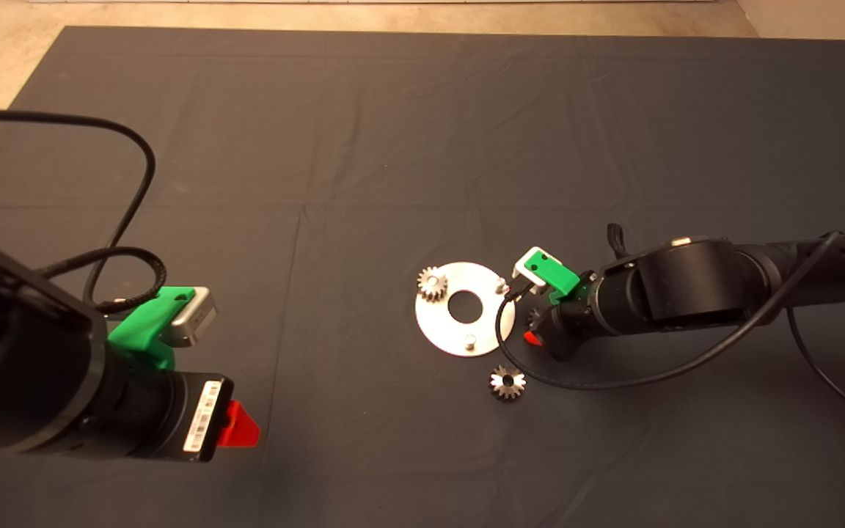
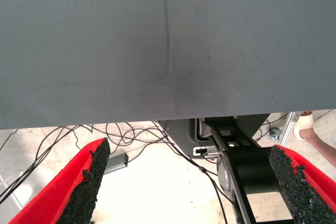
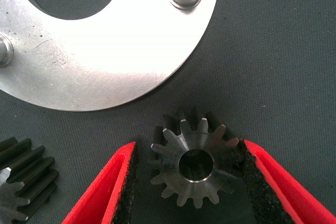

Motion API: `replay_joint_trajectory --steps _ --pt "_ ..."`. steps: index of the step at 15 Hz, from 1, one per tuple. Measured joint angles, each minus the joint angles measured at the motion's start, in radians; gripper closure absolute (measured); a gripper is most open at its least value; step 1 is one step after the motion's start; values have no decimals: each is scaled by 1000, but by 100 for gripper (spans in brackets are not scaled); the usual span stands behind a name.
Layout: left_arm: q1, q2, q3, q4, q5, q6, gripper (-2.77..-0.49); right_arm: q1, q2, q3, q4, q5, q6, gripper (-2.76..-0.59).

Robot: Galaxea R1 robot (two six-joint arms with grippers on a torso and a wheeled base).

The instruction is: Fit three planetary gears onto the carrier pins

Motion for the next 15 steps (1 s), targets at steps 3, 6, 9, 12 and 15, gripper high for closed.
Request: replay_joint_trajectory --steps 3,6,9,12,15 --pt "0 0 0 0 0 0 -217 0 -1 0 -3 -2 0 -127" --pt "0 0 0 0 0 0 -217 0 -2 0 -4 -3 0 -122" --pt "0 0 0 0 0 0 -217 0 -2 0 -6 -5 1 -116" --pt "0 0 0 0 0 0 -217 0 -2 0 -6 -6 3 -115" --pt "0 0 0 0 0 0 -217 0 -1 0 -6 -8 7 -112"
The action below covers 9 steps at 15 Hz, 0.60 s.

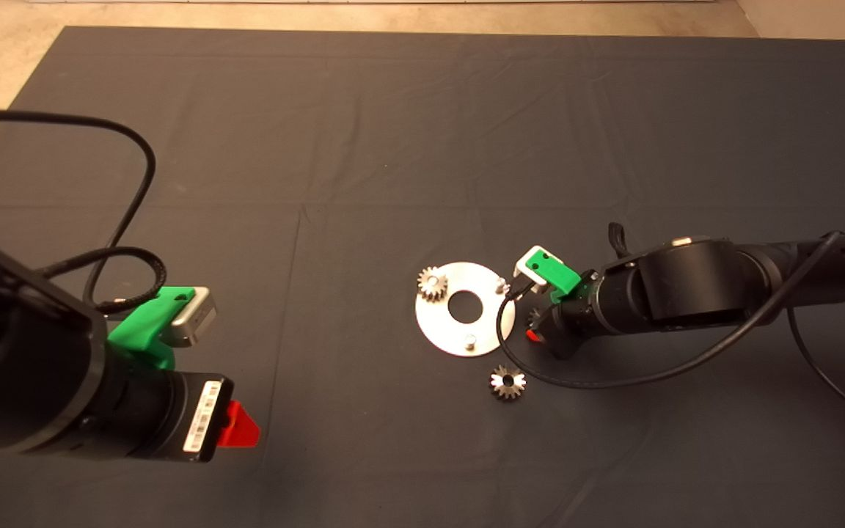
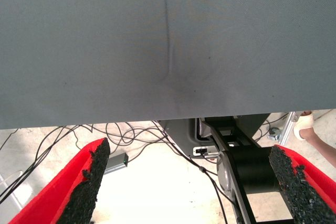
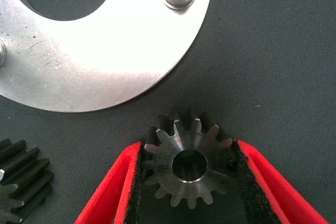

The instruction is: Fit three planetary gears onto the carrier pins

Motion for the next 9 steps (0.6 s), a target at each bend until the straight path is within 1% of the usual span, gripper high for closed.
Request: replay_joint_trajectory --steps 1,3,5,7,9 --pt "0 0 0 0 0 0 -217 -1 0 0 -1 -1 8 -112" --pt "0 -2 0 0 -3 0 -217 -2 5 0 -4 -10 15 -112" --pt "0 -5 0 0 -3 0 -217 -2 6 0 -4 -13 19 -110" --pt "0 -5 0 -3 -3 -8 -217 -2 6 -4 -4 -10 26 -110" --pt "0 -5 0 -8 -3 -12 -217 -2 6 -4 -4 -10 50 -109"
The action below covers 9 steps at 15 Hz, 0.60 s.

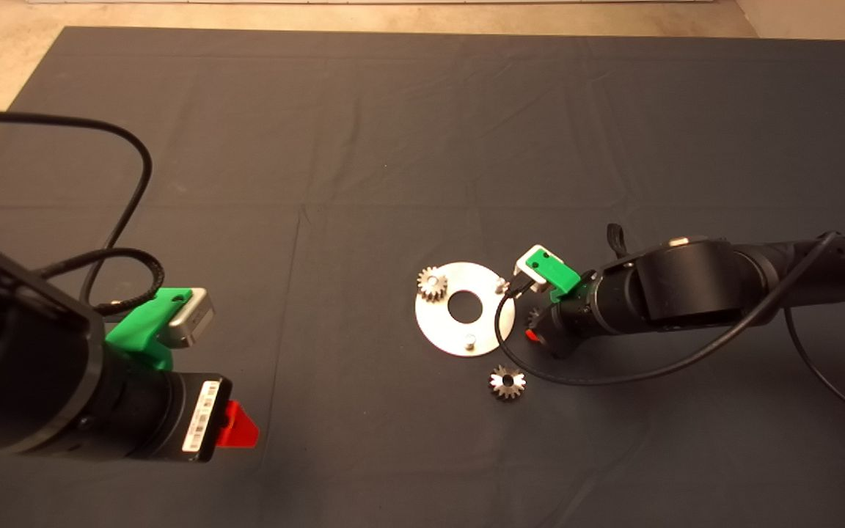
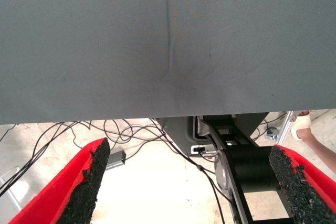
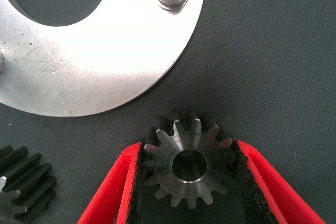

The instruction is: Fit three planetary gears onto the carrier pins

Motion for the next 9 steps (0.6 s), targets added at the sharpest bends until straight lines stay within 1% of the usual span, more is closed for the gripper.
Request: replay_joint_trajectory --steps 2,4,5,6,7,8,9 --pt "0 0 0 0 0 0 -217 0 0 0 0 -3 1 -109" --pt "0 2 0 0 0 0 -217 2 2 0 3 -22 11 -109" --pt "0 3 0 0 0 0 -217 6 4 0 3 -32 25 -109" --pt "0 3 0 0 0 0 -217 17 4 0 3 -49 33 -109" --pt "0 3 0 0 0 0 -217 36 2 0 3 -53 37 -109" --pt "0 4 0 0 1 0 -217 63 2 0 3 -56 47 -108" --pt "0 5 0 0 1 -1 -217 89 2 0 4 -55 53 -108"
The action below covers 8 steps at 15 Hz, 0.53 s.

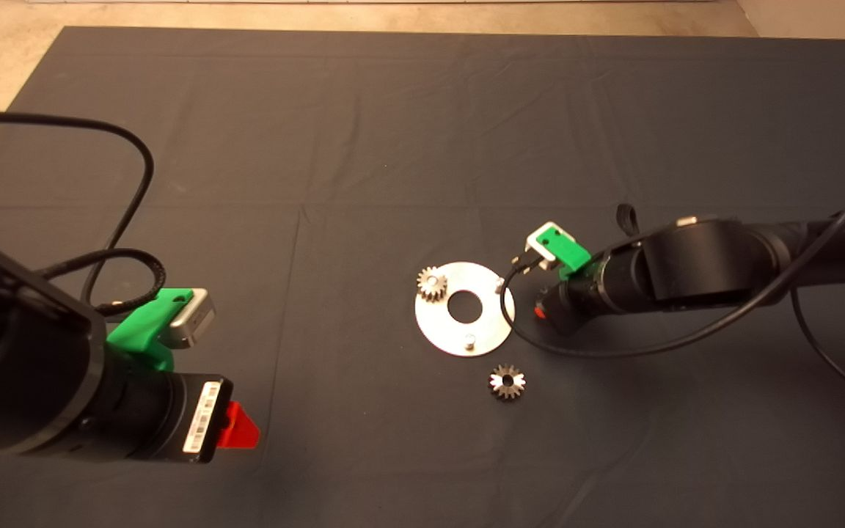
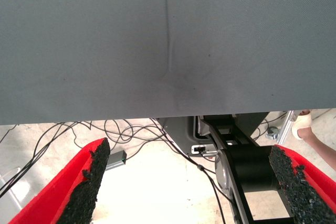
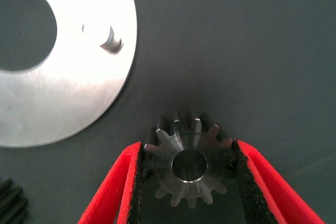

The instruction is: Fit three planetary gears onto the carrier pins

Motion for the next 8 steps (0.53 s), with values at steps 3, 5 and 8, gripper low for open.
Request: replay_joint_trajectory --steps 3,5,8 --pt "0 0 0 0 6 -1 -217 24 1 0 14 2 6 -108" --pt "0 0 0 0 6 -1 -217 24 17 -11 26 -2 9 -108" --pt "0 0 0 0 6 -1 -217 24 89 -62 41 0 9 -108"
